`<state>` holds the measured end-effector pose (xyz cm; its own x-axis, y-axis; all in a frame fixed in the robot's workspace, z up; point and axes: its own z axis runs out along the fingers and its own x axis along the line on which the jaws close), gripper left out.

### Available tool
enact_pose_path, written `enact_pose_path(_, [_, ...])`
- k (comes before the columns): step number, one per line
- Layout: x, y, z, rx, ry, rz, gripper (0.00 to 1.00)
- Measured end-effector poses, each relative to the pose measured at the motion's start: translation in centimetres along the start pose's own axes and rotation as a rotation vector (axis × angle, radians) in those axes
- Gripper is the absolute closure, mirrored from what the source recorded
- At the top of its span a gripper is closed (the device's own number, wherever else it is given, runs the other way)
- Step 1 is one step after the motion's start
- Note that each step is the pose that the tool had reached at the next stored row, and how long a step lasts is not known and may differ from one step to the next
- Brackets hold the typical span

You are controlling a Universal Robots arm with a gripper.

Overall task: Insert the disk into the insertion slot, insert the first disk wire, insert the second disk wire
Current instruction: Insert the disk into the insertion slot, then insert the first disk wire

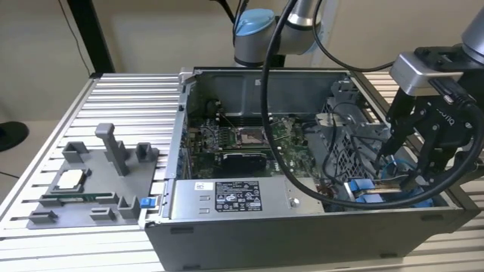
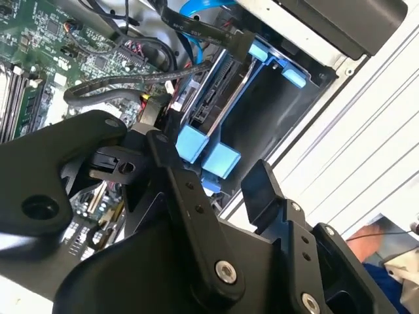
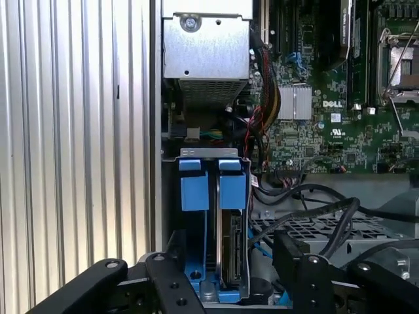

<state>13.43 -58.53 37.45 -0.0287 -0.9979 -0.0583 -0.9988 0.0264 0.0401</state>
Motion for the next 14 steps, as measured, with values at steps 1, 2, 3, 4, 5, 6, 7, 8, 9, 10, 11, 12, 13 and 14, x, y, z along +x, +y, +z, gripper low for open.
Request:
enact_pose_path(1, [0.00, -0.01, -0.03, 0.0000, -0.0001, 0.000, 0.00])
enact_pose_path(2, [0.00, -0.01, -0.02, 0.0000, -0.0002, 0.000, 0.00])
enact_pose_path(3, [0.00, -0.01, -0.03, 0.0000, -0.0002, 0.000, 0.00])
enact_pose_path(4, [-0.01, 0.00, -0.06, 0.0000, 0.0000, 0.000, 0.00])
enact_pose_path(5, [-0.01, 0.00, -0.08, 0.0000, 0.0000, 0.000, 0.00])
enact_pose_path(6, [-0.01, 0.00, -0.09, 0.0000, 0.0000, 0.000, 0.00])
enact_pose_path(7, [-0.01, 0.00, -0.09, 0.0000, 0.0000, 0.000, 0.00])
enact_pose_path(8, [-0.01, 0.00, -0.09, 0.0000, 0.0000, 0.000, 0.00])
enact_pose_path(9, [-0.01, 0.00, -0.09, 0.0000, 0.0001, 0.000, 0.00])
enact_pose_path(10, [-0.01, 0.00, -0.09, 0.0000, 0.0001, 0.000, 0.00])
enact_pose_path(11, [-0.01, 0.00, -0.09, 0.0000, 0.0000, 0.000, 0.00])
enact_pose_path(12, [-0.01, 0.00, -0.10, 0.0000, 0.0000, 0.000, 0.00])
enact_pose_path(13, [-0.01, 0.00, -0.10, 0.0000, 0.0001, 0.000, 0.00])
enact_pose_path(14, [-0.01, 0.00, -0.10, 0.0000, 0.0000, 0.000, 0.00])
